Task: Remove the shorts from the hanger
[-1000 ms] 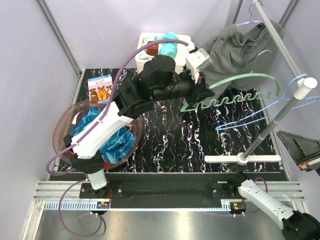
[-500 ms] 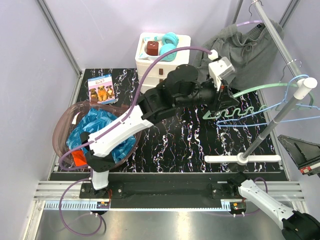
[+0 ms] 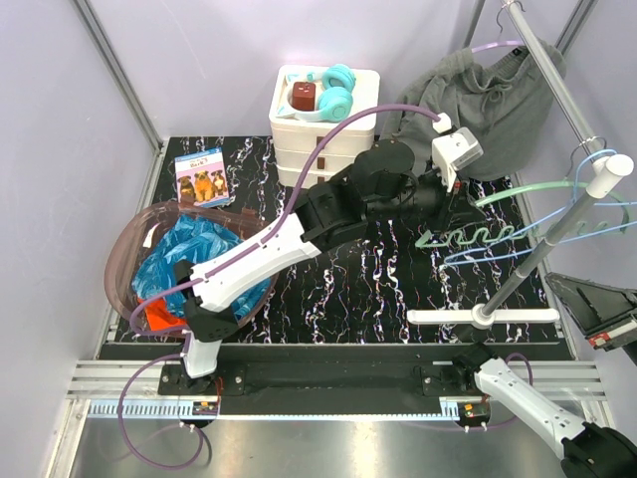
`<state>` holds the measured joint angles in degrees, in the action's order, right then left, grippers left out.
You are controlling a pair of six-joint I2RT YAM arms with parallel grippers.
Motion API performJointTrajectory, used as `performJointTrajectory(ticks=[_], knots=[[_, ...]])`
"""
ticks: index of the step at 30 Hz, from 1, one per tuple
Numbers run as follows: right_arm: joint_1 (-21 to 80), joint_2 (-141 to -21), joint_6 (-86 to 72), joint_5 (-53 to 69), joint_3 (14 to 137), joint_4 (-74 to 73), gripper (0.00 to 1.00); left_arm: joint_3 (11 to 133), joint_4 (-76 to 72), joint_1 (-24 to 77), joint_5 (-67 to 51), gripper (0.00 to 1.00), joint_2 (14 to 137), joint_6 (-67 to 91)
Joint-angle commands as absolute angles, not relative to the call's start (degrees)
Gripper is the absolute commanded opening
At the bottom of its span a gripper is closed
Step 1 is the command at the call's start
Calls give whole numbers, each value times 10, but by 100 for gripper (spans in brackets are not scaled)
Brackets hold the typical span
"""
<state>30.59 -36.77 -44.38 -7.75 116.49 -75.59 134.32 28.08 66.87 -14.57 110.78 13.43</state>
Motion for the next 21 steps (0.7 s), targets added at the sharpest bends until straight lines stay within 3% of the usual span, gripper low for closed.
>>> performJointTrajectory(ticks=[1, 2, 7, 10, 15, 21], knots=[[305, -368, -434, -54, 1149, -729, 0, 1334, 226, 672, -144, 0, 1082, 133], [306, -368, -433, -48, 1149, -730, 0, 1330, 227, 671, -145, 1, 1079, 134], [305, -374, -417, -26, 1154, -738, 0, 1296, 221, 671, -124, 36, 1054, 148], [305, -387, -388, -20, 1177, -753, 1, 1260, 200, 669, -112, 47, 1029, 152], [306, -421, -353, 25, 1225, -790, 2, 1225, 158, 657, -81, 58, 988, 163], [306, -429, -312, 61, 1224, -796, 6, 1203, 129, 635, -28, 63, 961, 161]])
